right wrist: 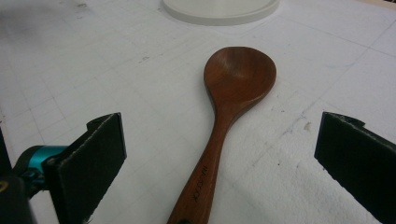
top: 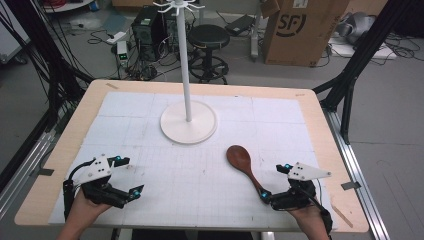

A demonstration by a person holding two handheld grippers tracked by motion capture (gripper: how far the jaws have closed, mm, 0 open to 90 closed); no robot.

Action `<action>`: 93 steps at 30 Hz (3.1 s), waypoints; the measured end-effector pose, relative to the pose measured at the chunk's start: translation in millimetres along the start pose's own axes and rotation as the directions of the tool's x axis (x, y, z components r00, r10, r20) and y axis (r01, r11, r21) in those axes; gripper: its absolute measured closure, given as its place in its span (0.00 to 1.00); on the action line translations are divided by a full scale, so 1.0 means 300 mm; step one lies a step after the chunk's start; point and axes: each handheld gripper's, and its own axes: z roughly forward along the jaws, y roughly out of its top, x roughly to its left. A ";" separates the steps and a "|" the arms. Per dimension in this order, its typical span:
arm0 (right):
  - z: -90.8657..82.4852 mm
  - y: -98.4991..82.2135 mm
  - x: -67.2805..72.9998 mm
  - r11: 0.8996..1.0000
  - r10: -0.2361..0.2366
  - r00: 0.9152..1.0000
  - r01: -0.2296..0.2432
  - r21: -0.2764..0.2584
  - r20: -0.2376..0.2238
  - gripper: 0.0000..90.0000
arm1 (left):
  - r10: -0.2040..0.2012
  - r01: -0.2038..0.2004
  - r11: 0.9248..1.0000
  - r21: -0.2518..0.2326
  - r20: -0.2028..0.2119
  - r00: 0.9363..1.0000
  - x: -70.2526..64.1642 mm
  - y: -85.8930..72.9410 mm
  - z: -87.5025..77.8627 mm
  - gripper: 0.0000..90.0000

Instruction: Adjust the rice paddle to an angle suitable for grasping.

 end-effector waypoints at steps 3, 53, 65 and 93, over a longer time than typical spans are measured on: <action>-0.005 0.000 0.002 1.000 -0.001 1.000 0.001 -0.001 -0.002 0.01 | 0.003 -0.003 1.000 -0.002 0.001 1.000 0.002 0.002 0.001 0.02; 0.069 0.144 -0.034 0.973 -0.023 0.999 0.029 0.230 -0.030 0.06 | 0.003 -0.003 1.000 0.001 0.006 1.000 0.001 0.005 0.006 0.02; 0.136 0.173 -0.026 0.932 -0.010 0.999 0.024 0.362 -0.039 0.06 | 0.006 -0.006 1.000 0.003 0.005 1.000 0.001 0.004 0.004 0.02; 0.229 0.213 -0.004 0.788 -0.021 1.000 0.016 0.616 0.002 0.08 | -0.001 0.001 1.000 -0.001 -0.013 1.000 0.009 0.002 -0.003 0.02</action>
